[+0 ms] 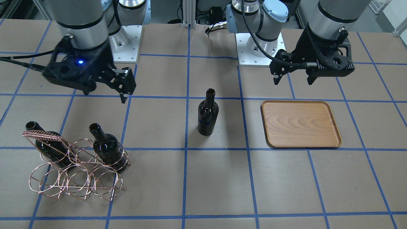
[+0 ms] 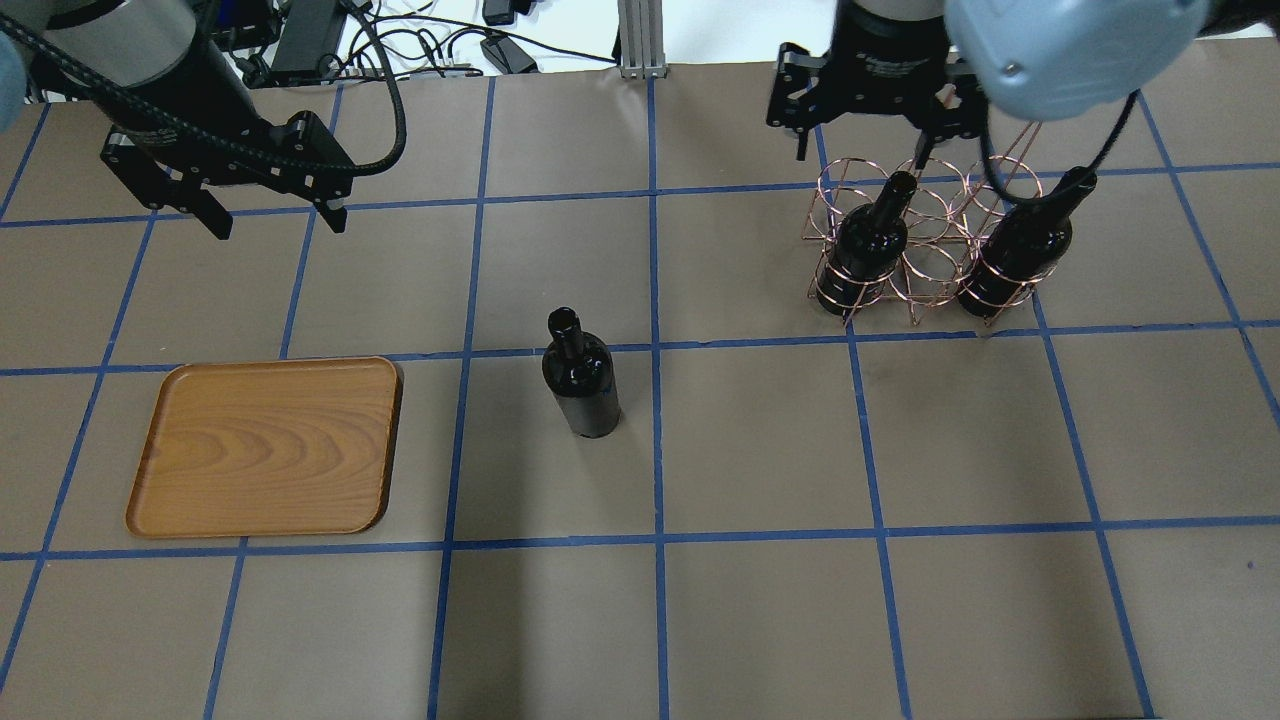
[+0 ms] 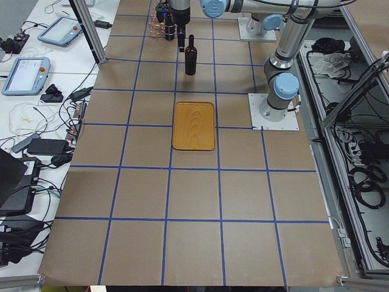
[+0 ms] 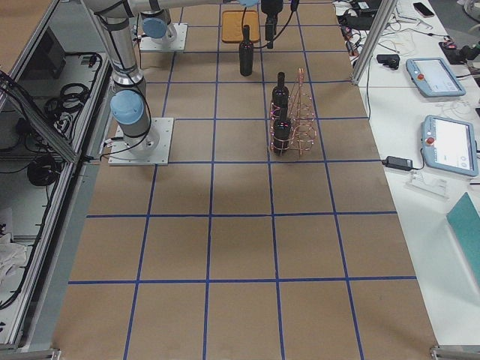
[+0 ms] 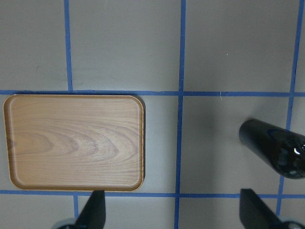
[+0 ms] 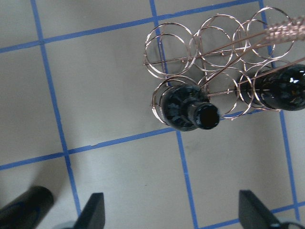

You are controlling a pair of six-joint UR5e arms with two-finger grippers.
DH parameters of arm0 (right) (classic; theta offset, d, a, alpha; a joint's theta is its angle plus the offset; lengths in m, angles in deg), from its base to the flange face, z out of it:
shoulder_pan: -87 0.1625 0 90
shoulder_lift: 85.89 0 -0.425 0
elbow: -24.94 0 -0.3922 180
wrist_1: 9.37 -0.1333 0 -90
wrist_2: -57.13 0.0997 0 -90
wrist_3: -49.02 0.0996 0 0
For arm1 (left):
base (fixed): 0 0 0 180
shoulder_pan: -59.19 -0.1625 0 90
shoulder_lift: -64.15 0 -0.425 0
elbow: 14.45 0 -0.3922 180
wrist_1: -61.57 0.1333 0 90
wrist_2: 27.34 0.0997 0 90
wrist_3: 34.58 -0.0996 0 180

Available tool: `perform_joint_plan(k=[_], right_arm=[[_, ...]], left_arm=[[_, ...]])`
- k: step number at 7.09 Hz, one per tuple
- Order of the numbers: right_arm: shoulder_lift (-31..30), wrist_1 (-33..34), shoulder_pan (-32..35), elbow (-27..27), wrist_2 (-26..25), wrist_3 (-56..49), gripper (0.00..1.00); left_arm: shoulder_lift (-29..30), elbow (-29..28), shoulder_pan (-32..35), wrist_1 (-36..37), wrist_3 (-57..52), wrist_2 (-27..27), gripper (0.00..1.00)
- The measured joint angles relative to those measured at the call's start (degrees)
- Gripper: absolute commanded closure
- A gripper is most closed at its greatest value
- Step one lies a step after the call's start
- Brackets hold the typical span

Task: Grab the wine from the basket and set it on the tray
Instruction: 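Open the right gripper and raise it back above the wire rack, then move the left gripper over the standing dark bottle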

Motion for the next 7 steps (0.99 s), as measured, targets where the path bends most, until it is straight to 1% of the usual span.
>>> perform_joint_plan(k=[2,3,5,7], right_arm=[[-0.11,-5.53,-6.55,-0.45,0.37,-9.34,0.0],[-0.03,-7.66,-8.02,-1.07,0.84,-11.5,0.0],[0.08,-9.28,-8.73,-2.42,2.32,-12.3,0.0],[-0.05,-9.53,-8.51,-2.7,2.99,-12.18,0.0]], left_arm=[[-0.07,0.29,0.06,-0.08,0.0,-0.05,0.0],[-0.09,0.43,0.09,-0.08,0.02,-0.12,0.0],[0.17,0.62,0.29,-0.13,0.51,-0.53,0.0],[1.09,1.24,3.2,0.13,4.38,-0.87,0.0]])
